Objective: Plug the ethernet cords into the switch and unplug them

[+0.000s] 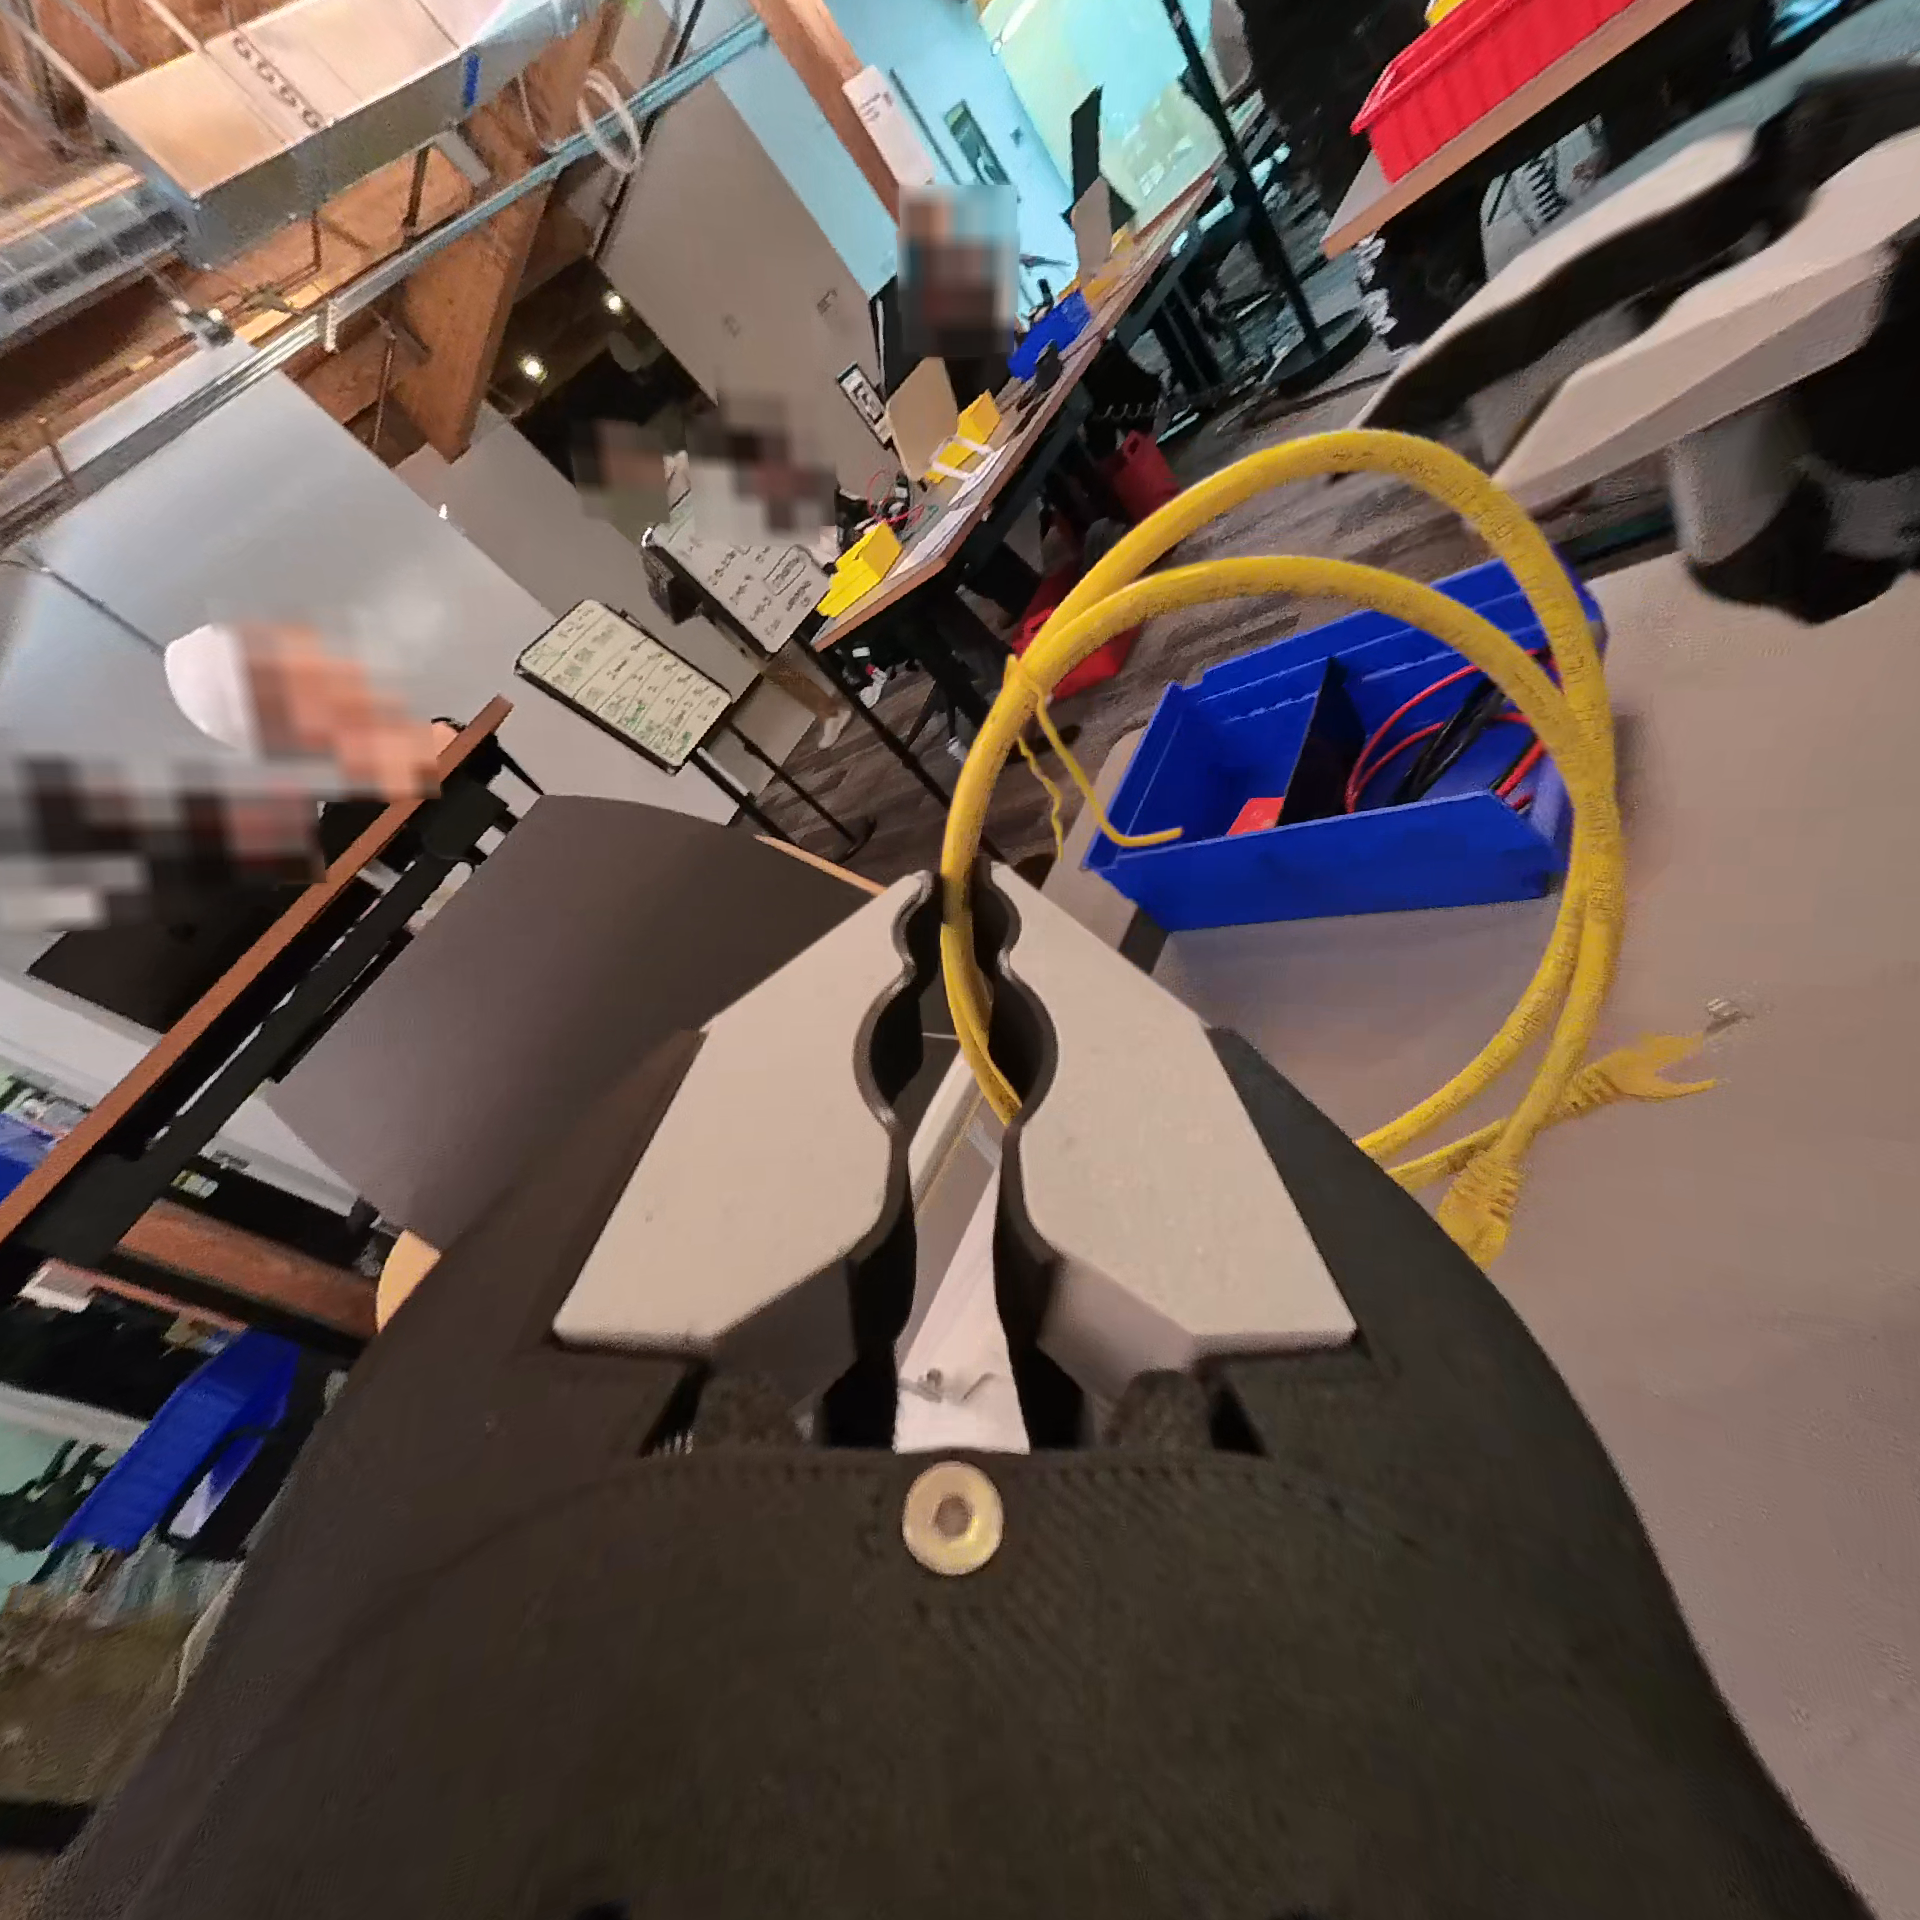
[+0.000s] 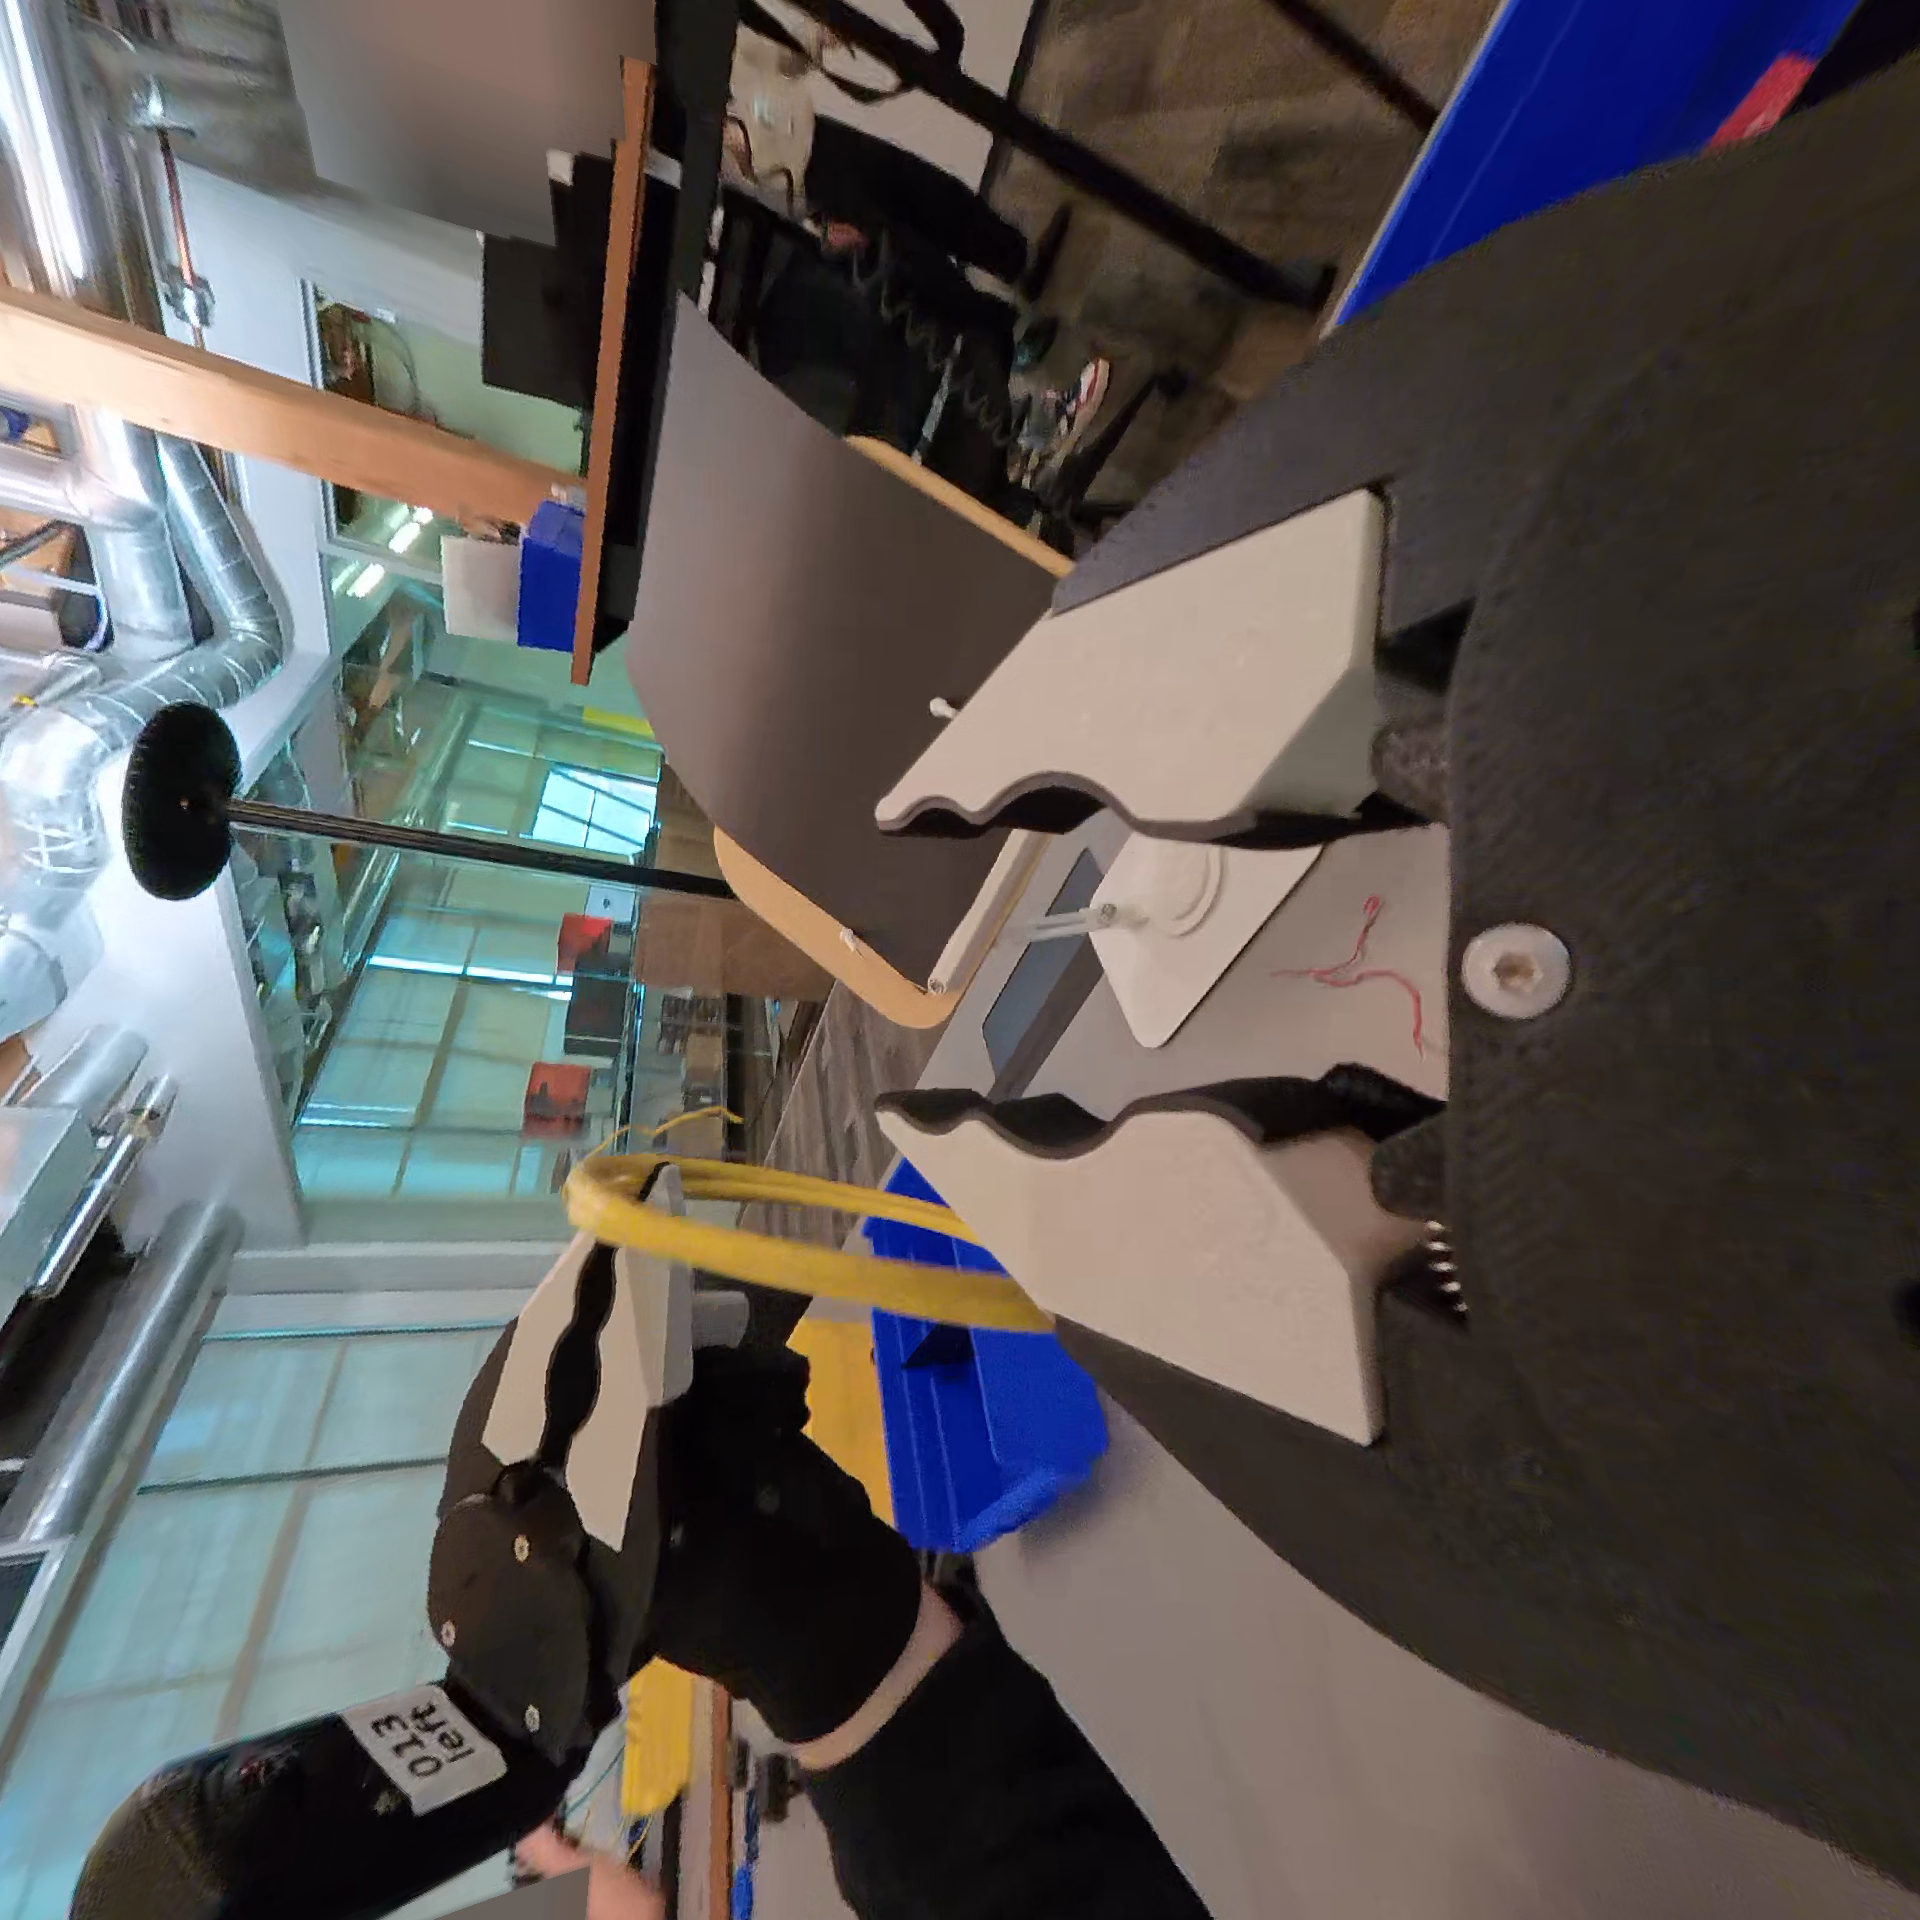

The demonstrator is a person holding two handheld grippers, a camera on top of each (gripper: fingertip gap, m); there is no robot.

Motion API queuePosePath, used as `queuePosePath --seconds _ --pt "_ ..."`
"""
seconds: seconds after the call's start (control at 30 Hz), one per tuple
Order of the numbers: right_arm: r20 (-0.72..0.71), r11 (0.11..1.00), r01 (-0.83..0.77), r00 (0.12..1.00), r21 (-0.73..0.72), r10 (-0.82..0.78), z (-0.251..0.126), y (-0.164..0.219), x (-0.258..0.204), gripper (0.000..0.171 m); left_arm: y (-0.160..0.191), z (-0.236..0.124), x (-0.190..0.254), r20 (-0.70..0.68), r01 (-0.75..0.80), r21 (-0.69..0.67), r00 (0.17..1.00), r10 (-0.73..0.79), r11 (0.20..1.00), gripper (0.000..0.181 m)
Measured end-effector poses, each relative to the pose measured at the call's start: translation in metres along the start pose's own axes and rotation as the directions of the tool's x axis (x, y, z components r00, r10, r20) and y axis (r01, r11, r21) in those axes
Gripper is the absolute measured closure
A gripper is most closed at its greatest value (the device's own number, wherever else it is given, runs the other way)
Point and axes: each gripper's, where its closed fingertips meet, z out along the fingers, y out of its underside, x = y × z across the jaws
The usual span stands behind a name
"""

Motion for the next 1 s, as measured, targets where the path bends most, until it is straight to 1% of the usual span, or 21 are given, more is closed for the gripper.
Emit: queuePosePath --seconds 0.1,0.2,0.37,0.47,0.57,0.63,0.67,0.7,0.83,0.87,1.0 --pt "0.032 1.000 0.019 0.999 0.008 -0.019 -0.005 -0.009 -0.013 0.123 0.005 0.002 -0.001 0.015 -0.020 -0.026 1.000 0.020 0.999 0.178" --pt "0.061 0.999 0.026 0.998 0.022 -0.028 -0.005 -0.013 -0.015 0.124 0.006 0.004 0.002 0.003 -0.036 -0.036 0.999 0.037 0.999 0.178" --pt "0.089 0.994 0.094 0.991 0.049 -0.098 0.004 -0.016 -0.014 0.124 -0.012 -0.001 0.016 -0.091 -0.004 0.049 0.996 0.008 0.999 0.178" --pt "0.155 0.995 0.061 0.985 0.083 -0.073 0.015 -0.019 -0.026 0.122 -0.023 -0.004 0.017 -0.119 0.042 0.105 0.993 -0.029 0.994 0.178" --pt "0.208 0.996 0.007 0.978 0.089 -0.025 0.028 -0.020 -0.037 0.114 -0.027 -0.004 0.019 -0.113 0.030 0.115 0.993 -0.017 0.993 0.178" --pt "0.246 0.994 -0.058 0.969 0.090 0.034 0.036 -0.023 -0.044 0.108 -0.025 -0.001 0.020 -0.091 -0.009 0.091 0.996 0.017 0.996 0.178" --pt "0.249 0.993 -0.073 0.967 0.088 0.049 0.041 -0.023 -0.045 0.102 -0.023 0.001 0.021 -0.078 -0.035 0.074 0.996 0.041 0.997 0.178" --pt "0.248 0.993 -0.080 0.967 0.081 0.057 0.045 -0.021 -0.046 0.100 -0.021 0.003 0.021 -0.062 -0.055 0.056 0.996 0.059 0.997 0.179" --pt "0.309 0.989 -0.142 0.943 0.045 0.122 0.064 -0.011 -0.056 0.097 -0.018 0.008 0.024 -0.040 -0.111 0.017 0.993 0.112 0.994 0.179" --pt "0.326 0.987 -0.156 0.936 0.045 0.133 0.067 -0.010 -0.059 0.094 -0.017 0.009 0.026 -0.040 -0.119 0.011 0.992 0.120 0.993 0.179" --pt "0.297 0.991 -0.129 0.949 0.047 0.110 0.077 -0.002 -0.063 0.094 -0.014 0.013 0.026 -0.026 -0.128 -0.005 0.991 0.128 0.992 0.179"
